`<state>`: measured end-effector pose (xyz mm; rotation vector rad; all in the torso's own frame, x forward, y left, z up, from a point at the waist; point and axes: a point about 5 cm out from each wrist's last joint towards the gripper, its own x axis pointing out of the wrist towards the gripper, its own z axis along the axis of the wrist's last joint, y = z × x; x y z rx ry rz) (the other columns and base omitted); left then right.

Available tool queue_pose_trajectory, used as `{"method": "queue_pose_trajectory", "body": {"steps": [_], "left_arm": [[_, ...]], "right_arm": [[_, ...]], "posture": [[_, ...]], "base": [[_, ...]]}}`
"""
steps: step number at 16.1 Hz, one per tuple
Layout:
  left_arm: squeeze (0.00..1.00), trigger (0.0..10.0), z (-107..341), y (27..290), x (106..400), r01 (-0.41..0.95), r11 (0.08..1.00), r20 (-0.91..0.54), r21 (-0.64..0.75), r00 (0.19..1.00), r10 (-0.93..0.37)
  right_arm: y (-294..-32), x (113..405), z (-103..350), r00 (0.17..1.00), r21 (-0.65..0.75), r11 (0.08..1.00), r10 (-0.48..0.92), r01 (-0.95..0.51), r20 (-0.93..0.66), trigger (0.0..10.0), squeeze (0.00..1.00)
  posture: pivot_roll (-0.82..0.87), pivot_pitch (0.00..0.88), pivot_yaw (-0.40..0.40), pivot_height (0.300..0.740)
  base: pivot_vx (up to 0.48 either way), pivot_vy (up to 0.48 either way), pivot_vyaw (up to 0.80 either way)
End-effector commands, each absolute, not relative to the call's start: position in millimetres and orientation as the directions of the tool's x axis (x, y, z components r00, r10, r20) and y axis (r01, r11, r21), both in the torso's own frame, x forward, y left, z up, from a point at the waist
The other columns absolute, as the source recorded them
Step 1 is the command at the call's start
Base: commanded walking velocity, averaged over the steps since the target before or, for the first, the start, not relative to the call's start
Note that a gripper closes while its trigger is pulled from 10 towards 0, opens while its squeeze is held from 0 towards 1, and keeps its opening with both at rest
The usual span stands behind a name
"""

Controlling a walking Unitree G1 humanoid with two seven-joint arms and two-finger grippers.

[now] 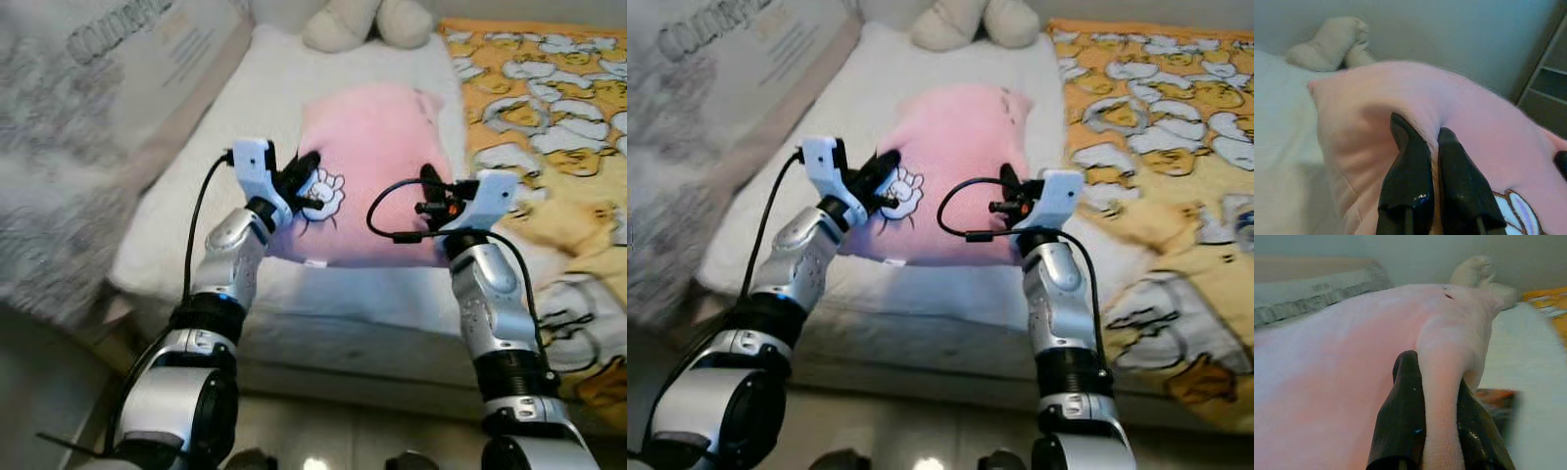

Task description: Clean up the room

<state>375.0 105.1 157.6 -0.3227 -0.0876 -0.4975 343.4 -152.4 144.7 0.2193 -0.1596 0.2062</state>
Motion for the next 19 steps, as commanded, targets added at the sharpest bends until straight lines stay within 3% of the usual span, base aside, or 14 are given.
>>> {"method": "queue_pose_trajectory", "body": {"steps": [1, 8, 9, 10, 11, 12, 19], "left_arm": [[0.0, 0.0, 167, 117, 378, 0.448, 0.849, 0.196, -0.28, 0.892, -0.407], [0.0, 0.0, 161, 121, 376, 0.425, 0.869, 0.162, -0.253, 0.904, -0.394], [0.0, 10.0, 159, 126, 379, 0.352, 0.908, 0.123, -0.225, 0.935, -0.332], [0.0, 10.0, 160, 127, 380, 0.34, 0.915, 0.127, -0.217, 0.939, -0.319], [0.0, 10.0, 161, 126, 380, 0.358, 0.91, 0.128, -0.21, 0.933, -0.337], [0.0, 10.0, 164, 124, 379, 0.376, 0.91, 0.142, -0.172, 0.924, -0.355], [0.0, 10.0, 164, 122, 379, 0.361, 0.923, 0.132, -0.133, 0.929, -0.344]], "right_arm": [[-160, 344, 151, 0.966, 0.196, 0.96, 0.16, -0.2, 0.204, 0.0, 0.0], [-156, 346, 149, 0.964, 0.19, 0.957, 0.185, -0.221, 0.191, 0.0, 0.0], [-156, 346, 148, 0.965, 0.186, 0.957, 0.187, -0.221, 0.185, 0.0, 0.0], [-156, 347, 147, 0.968, 0.179, 0.961, 0.182, -0.213, 0.173, 0.5, 0.0], [-157, 347, 146, 0.97, 0.173, 0.963, 0.18, -0.207, 0.162, 4.7, 0.0], [-157, 348, 146, 0.971, 0.169, 0.964, 0.178, -0.204, 0.158, 10.0, 0.0], [-157, 347, 143, 0.973, 0.155, 0.968, 0.175, -0.198, 0.15, 10.0, 0.0]], "posture": [[-0.11, 0.0, 0.044, 0.74], [-0.1, 0.0, 0.031, 0.74], [-0.1, 0.0, 0.031, 0.74], [-0.1, 0.0, 0.031, 0.74], [-0.1, 0.0, 0.031, 0.74], [-0.1, 0.0, 0.031, 0.74], [-0.1, 0.0, 0.033, 0.74]], "base": [[0.0, 0.48, 0.0], [0.0, 0.368, 0.0], [0.0, 0.0, 0.0], [0.0, 0.0, 0.0], [0.0, 0.0, 0.0], [0.0, 0.0, 0.0], [0.286, 0.355, 0.0]]}}
